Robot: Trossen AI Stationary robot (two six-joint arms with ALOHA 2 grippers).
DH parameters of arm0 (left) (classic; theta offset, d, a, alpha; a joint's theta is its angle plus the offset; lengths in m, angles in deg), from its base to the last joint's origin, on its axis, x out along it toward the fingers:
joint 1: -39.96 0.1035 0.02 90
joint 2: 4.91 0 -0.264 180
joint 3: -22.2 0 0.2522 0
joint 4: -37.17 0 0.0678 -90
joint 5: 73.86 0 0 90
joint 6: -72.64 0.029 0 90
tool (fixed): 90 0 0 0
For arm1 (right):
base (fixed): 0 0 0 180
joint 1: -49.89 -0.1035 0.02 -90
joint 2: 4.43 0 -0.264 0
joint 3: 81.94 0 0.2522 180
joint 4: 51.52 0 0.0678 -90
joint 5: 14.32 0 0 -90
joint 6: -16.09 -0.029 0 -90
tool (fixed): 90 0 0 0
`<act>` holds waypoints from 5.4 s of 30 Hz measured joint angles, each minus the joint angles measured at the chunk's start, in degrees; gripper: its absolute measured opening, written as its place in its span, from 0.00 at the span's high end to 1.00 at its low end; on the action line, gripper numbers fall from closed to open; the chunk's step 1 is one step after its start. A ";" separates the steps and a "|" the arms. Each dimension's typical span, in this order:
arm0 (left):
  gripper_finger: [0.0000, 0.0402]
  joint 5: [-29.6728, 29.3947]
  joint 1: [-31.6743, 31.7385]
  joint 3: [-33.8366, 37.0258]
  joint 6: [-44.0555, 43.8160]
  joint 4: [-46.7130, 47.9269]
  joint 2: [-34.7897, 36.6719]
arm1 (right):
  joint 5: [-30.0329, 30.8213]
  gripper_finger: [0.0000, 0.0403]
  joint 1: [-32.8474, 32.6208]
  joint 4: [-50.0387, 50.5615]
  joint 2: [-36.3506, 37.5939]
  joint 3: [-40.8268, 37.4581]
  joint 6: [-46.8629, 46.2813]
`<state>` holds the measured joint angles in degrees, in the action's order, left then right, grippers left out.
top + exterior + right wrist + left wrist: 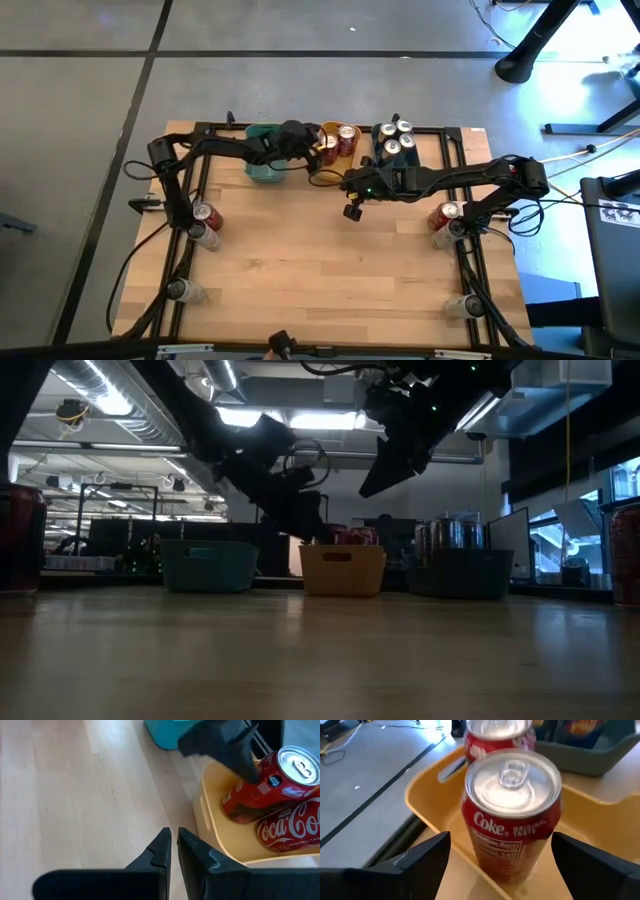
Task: Sort soda cans
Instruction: Put the top left red soda can into the yellow bin, then put the left red soda can into the yellow bin
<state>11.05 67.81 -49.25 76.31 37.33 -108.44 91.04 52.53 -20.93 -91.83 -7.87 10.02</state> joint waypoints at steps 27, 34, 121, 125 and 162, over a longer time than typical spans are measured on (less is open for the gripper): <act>0.17 -1.44 -18.14 0.02 -6.94 48.02 39.35 | -3.90 0.92 0.02 -0.91 0.04 0.00 0.00; 0.17 -2.96 -19.35 -4.60 -15.98 67.75 45.22 | -3.92 0.92 0.00 -2.03 0.06 0.00 -1.05; 0.28 4.71 -19.19 -11.14 -20.98 80.29 34.37 | -2.81 0.44 -0.02 -6.80 -0.66 -0.02 -0.10; 0.29 4.67 -18.52 -11.45 -16.70 76.42 31.08 | -4.51 0.60 -0.02 -16.65 -3.98 -0.03 4.35; 0.32 4.55 -10.98 -10.99 -0.56 25.32 15.26 | 13.41 0.99 -0.02 8.52 9.88 0.00 1.11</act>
<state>15.59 56.83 -60.25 75.76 62.64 -93.18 104.45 52.50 -12.41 -81.95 -7.87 11.14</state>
